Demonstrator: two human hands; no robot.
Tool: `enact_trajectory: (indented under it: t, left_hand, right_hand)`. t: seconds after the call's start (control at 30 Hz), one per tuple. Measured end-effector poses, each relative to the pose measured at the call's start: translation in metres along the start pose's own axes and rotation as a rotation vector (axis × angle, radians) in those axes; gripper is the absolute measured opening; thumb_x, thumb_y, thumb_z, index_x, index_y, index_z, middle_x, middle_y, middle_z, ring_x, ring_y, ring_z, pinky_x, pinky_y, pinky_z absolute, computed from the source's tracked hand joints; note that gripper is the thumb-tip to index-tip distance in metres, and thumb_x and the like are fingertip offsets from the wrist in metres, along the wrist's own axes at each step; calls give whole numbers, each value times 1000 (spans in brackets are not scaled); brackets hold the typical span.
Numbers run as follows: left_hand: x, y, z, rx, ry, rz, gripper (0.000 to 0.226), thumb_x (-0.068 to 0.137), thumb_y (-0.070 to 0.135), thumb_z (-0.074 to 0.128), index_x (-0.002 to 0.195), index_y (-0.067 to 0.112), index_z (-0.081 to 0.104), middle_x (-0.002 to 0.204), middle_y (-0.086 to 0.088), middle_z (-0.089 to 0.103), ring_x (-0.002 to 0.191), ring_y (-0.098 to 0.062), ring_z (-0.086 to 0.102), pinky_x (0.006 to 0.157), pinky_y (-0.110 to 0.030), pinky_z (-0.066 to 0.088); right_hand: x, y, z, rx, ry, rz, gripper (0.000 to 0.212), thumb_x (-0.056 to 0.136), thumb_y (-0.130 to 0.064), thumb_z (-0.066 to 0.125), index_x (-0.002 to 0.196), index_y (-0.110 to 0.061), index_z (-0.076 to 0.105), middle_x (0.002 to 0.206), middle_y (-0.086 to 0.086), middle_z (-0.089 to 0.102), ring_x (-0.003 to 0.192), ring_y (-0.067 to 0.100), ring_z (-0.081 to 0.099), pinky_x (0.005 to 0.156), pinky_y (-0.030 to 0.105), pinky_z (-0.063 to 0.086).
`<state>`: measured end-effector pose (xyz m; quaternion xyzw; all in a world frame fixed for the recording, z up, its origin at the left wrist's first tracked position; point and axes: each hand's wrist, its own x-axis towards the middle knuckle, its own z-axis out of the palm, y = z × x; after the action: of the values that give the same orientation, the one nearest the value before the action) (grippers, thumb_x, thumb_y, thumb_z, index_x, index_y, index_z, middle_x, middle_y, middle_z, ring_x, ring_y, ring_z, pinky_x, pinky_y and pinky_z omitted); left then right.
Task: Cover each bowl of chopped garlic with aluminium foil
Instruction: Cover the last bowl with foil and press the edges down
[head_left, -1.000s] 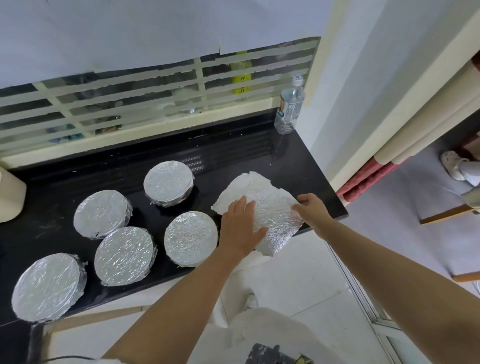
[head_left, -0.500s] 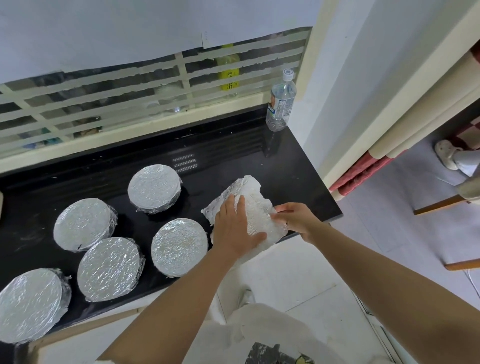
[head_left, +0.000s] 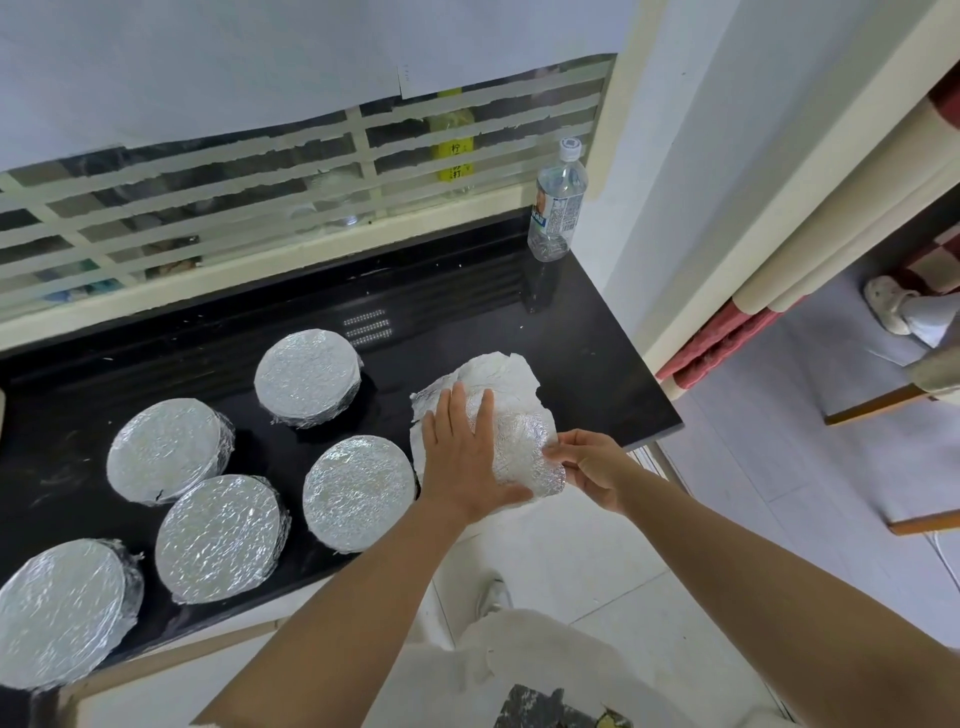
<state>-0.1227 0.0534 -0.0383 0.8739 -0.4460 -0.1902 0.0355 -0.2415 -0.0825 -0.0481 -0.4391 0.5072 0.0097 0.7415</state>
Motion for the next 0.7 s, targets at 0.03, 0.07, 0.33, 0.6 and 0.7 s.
enact_trajectory:
  t: [0.03, 0.07, 0.33, 0.6, 0.7]
  left_hand:
    - [1, 0, -1, 0, -1, -2, 129, 69, 81, 60, 155, 17, -12, 161, -18, -17, 150, -34, -14, 120, -51, -3]
    - [1, 1, -2, 0, 2, -5, 129, 70, 82, 57, 155, 15, -12, 162, -17, -14, 150, -33, -12, 121, -50, -2]
    - [9, 3, 2, 30, 5, -58, 124, 77, 78, 54, 154, 10, -14, 162, -22, -12, 150, -36, -9, 120, -52, 2]
    - [12, 2, 4, -36, 140, -68, 134, 58, 79, 72, 154, 4, 16, 158, -27, 16, 147, -39, 19, 119, -47, 19]
    - [13, -2, 2, -30, 68, -69, 136, 61, 79, 70, 155, 7, 2, 161, -20, 6, 150, -33, 7, 123, -41, 10]
  right_hand:
    - [0, 1, -1, -4, 7, 5, 12, 85, 9, 64, 87, -2, 64, 92, 13, 67, 87, 23, 65, 86, 32, 55]
    - [1, 1, -1, -16, 17, 9, 12, 84, 10, 64, 87, -2, 64, 93, 14, 67, 91, 25, 65, 90, 35, 54]
    - [-4, -18, 7, -609, 228, -309, 37, 83, -4, 69, 117, -9, 56, 113, 10, 59, 100, 22, 60, 93, 32, 51]
    - [-1, -39, 39, -1608, -212, -746, 113, 77, -53, 72, 153, -25, -7, 161, 0, -16, 150, 25, -9, 120, 43, 10]
    - [7, -39, 41, -1709, -271, -715, 119, 76, -52, 73, 152, -23, -15, 161, 1, -18, 149, 28, -11, 120, 46, 11]
